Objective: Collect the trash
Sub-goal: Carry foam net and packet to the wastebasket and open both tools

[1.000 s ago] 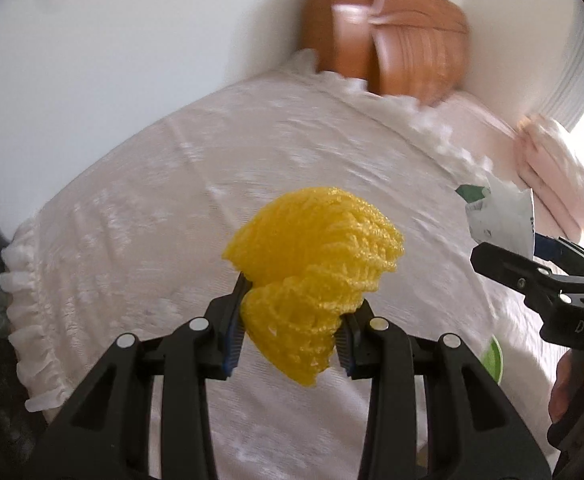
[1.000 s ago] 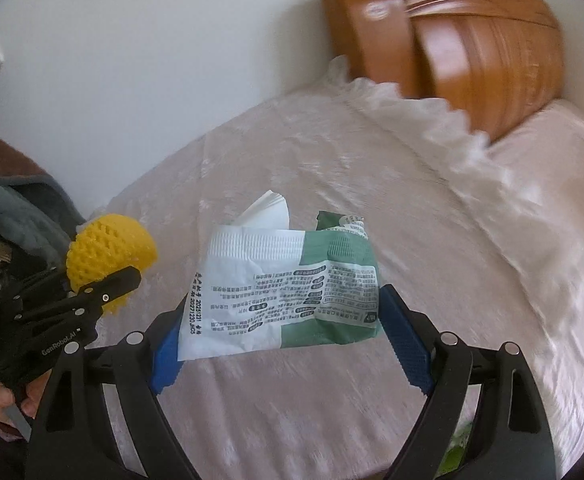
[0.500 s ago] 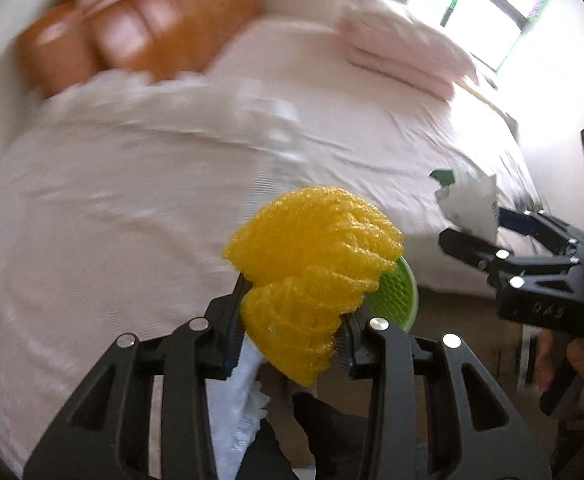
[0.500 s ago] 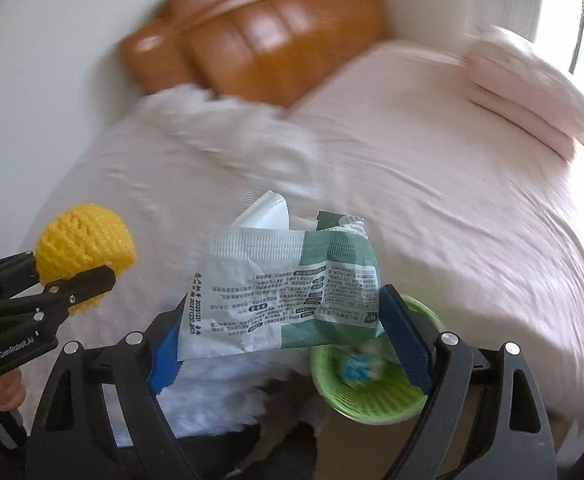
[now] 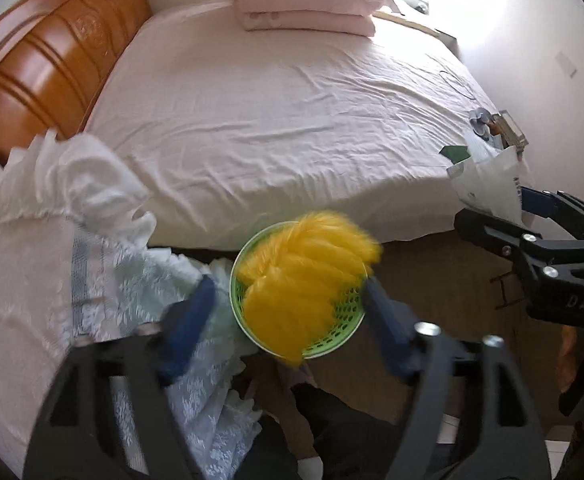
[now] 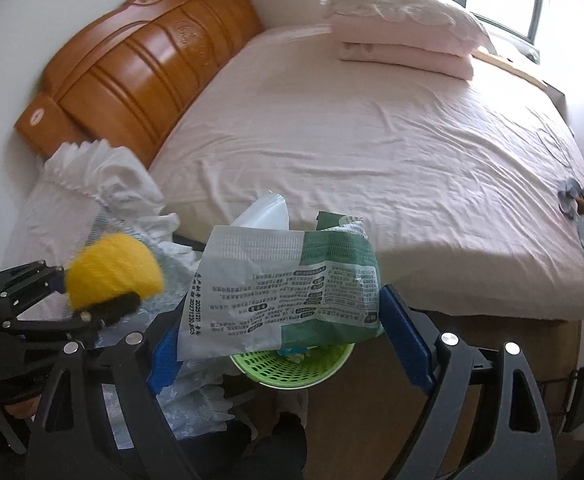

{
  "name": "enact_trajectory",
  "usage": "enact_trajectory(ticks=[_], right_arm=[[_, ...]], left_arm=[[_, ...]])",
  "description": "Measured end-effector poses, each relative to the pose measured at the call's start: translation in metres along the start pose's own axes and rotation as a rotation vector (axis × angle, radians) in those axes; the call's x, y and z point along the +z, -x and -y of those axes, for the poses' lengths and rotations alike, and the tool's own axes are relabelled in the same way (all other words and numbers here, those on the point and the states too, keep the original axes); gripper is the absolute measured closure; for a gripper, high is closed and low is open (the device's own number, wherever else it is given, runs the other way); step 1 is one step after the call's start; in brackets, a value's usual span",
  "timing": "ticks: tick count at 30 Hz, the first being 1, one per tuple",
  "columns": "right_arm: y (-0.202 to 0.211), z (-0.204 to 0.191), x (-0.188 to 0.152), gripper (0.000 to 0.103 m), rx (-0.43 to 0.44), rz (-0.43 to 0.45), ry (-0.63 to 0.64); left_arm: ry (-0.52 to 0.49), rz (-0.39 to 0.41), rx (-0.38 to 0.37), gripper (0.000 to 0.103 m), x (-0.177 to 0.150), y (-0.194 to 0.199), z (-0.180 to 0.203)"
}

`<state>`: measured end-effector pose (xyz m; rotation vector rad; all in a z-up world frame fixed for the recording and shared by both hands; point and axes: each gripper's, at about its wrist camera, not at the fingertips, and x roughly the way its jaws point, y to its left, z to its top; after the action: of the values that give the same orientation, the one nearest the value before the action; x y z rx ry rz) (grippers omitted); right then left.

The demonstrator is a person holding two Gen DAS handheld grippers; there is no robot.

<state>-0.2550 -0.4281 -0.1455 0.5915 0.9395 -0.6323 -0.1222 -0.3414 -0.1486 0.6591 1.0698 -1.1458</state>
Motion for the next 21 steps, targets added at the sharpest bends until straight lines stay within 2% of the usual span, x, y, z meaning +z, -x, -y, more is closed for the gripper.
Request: enact_trajectory(ticks=[2,5,12,17,19,21], right_arm=[[-0.003,0.015,0.001,0.016,-0.001,-0.008,-0.013],[-0.005,0.023,0.003,0.016,0.0,-0.017,-0.015],[-0.022,0.014,0.004,0.016,0.009,-0.041,0.004],[-0.051,-0.005,0.005,0.016,0.035,-0.098,0.046],[-0.062,-0.013,0.003,0.014,0.031,-0.123,0.061],[-0.077,-0.022,0.001,0.007,0.003,-0.161,0.075]], left_arm=[[-0.011,0.012,0.008,0.013,0.001,0.004,0.007],[0.011,0.015,0.008,0.008,0.003,0.007,0.008],[0.109,0.028,0.043,0.008,-0.002,0.018,-0.016],[0.167,0.058,0.088,0.008,-0.013,0.035,-0.037],[0.188,0.067,0.096,0.008,-0.018,0.042,-0.046],[0.204,0.073,0.1,0.008,-0.021,0.046,-0.052]])
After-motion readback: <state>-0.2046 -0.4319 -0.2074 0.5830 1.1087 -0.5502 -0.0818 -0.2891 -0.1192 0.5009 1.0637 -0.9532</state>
